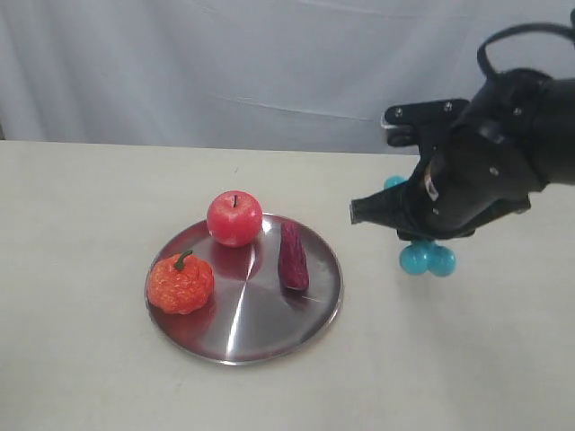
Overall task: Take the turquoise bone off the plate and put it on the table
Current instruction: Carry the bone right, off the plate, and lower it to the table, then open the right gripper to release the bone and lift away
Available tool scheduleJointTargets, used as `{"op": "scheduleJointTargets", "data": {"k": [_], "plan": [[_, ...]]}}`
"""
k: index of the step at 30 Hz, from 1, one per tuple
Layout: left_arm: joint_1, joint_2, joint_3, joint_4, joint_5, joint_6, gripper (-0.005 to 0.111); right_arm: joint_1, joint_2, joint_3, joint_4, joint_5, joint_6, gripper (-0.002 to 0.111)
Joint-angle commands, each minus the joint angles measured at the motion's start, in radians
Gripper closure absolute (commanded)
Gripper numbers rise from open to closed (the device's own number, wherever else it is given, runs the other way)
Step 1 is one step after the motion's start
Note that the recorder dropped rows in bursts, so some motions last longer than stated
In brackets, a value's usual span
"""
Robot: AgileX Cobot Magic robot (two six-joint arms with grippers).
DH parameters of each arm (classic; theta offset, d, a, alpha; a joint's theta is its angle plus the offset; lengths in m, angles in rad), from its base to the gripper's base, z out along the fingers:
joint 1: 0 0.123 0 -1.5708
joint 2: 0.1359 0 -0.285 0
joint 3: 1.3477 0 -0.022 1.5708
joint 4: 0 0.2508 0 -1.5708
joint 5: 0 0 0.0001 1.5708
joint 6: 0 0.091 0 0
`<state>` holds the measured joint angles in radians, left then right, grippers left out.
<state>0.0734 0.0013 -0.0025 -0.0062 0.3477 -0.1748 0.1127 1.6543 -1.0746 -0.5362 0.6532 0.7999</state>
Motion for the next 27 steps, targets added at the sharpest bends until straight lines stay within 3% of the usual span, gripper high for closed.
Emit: {"op": "scheduleJointTargets", "data": {"k": [1, 16, 27], "plan": [[0.004, -0.001, 0.003, 0.006, -0.005, -0.002, 0.107, -0.026, 0.053, 0.073, -0.007, -0.177, 0.014, 0.109], [0.004, -0.001, 0.003, 0.006, -0.005, -0.002, 0.107, -0.029, 0.255, 0.074, -0.134, -0.381, 0.161, 0.109], [0.004, -0.001, 0.003, 0.006, -0.005, -0.002, 0.107, -0.033, 0.272, 0.074, -0.275, -0.318, 0.229, 0.109]]}}
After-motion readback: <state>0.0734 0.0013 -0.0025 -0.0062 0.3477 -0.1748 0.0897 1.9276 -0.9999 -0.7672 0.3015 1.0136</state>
